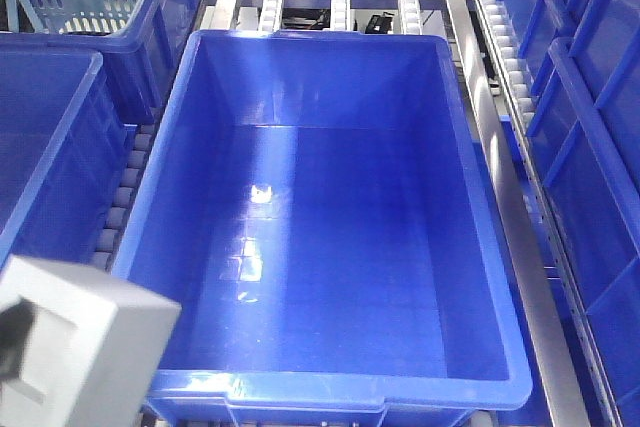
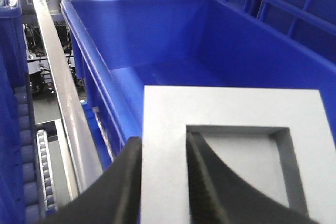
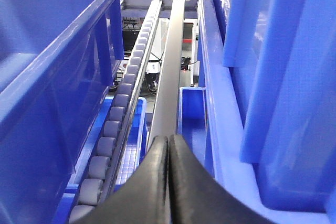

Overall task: Sort gray base to blue bin
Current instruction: 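Turn and drive up to the empty blue bin on the roller rack, then lower the gray block with the left gripper into the blue bin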

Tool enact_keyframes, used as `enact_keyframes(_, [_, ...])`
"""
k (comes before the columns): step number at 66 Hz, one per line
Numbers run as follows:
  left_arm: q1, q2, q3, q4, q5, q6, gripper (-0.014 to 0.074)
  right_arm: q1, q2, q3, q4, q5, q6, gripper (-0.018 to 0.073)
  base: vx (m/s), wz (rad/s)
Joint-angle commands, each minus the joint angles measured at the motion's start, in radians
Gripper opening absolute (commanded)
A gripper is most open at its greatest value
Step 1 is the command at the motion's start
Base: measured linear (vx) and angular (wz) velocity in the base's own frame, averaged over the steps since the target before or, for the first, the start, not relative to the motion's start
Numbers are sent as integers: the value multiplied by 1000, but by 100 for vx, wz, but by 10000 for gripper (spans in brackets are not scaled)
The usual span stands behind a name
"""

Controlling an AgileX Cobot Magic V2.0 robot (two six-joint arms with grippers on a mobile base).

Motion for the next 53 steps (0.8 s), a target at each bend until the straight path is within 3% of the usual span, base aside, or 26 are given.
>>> enact_keyframes(1, [-3,6,-105,-48,-117,-11,-3,-5,-11,14,-6,-75,-5,-9,0,0])
enact_keyframes(18, [-3,105,-251,-55,-83,-10,4,-5,-11,14,-6,-75,-5,-9,0,0])
enact_keyframes(53, [-3,668,-475,-54,-125,0,4,-5,-11,14,-6,-75,-5,-9,0,0])
